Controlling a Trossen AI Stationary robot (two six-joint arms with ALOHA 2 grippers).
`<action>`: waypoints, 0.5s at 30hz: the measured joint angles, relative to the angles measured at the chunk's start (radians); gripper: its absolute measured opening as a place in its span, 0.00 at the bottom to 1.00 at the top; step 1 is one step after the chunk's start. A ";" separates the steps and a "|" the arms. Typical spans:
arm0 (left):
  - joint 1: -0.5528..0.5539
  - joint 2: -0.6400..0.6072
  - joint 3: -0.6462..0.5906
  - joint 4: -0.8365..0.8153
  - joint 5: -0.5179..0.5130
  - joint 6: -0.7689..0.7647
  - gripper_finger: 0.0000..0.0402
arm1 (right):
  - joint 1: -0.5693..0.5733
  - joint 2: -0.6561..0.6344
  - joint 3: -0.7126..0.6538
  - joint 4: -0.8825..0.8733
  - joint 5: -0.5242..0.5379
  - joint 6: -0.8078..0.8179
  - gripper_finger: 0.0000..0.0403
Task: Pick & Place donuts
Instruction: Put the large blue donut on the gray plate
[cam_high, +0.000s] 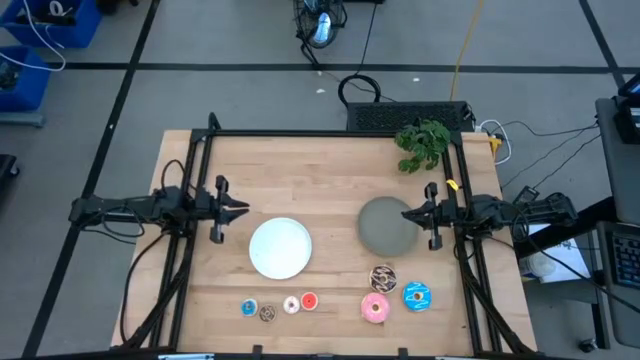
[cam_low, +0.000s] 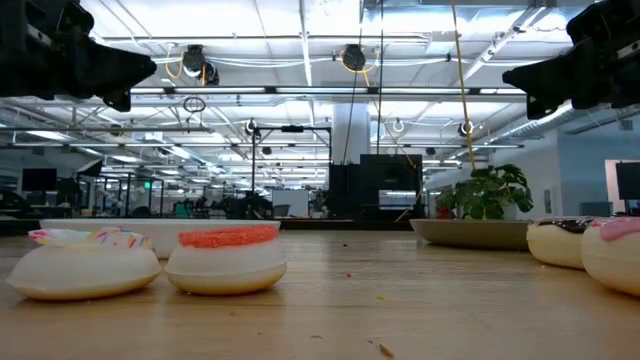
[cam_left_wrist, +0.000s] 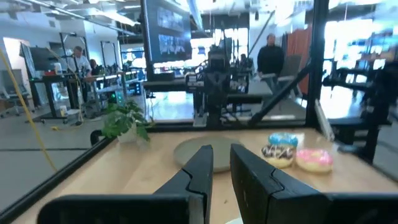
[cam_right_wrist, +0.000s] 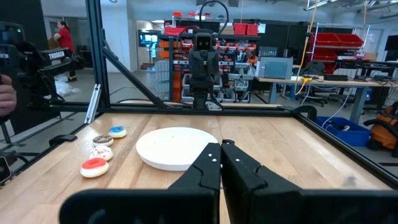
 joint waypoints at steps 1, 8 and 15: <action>0.000 0.000 0.000 0.010 0.000 -0.019 0.16 | 0.000 0.000 0.000 0.005 0.000 0.000 0.00; 0.000 0.000 0.000 -0.018 0.003 -0.205 0.16 | 0.000 0.000 0.000 0.011 0.000 0.051 0.00; 0.000 0.000 0.000 -0.085 -0.001 -0.160 0.16 | 0.000 0.000 0.000 0.011 -0.001 0.110 0.00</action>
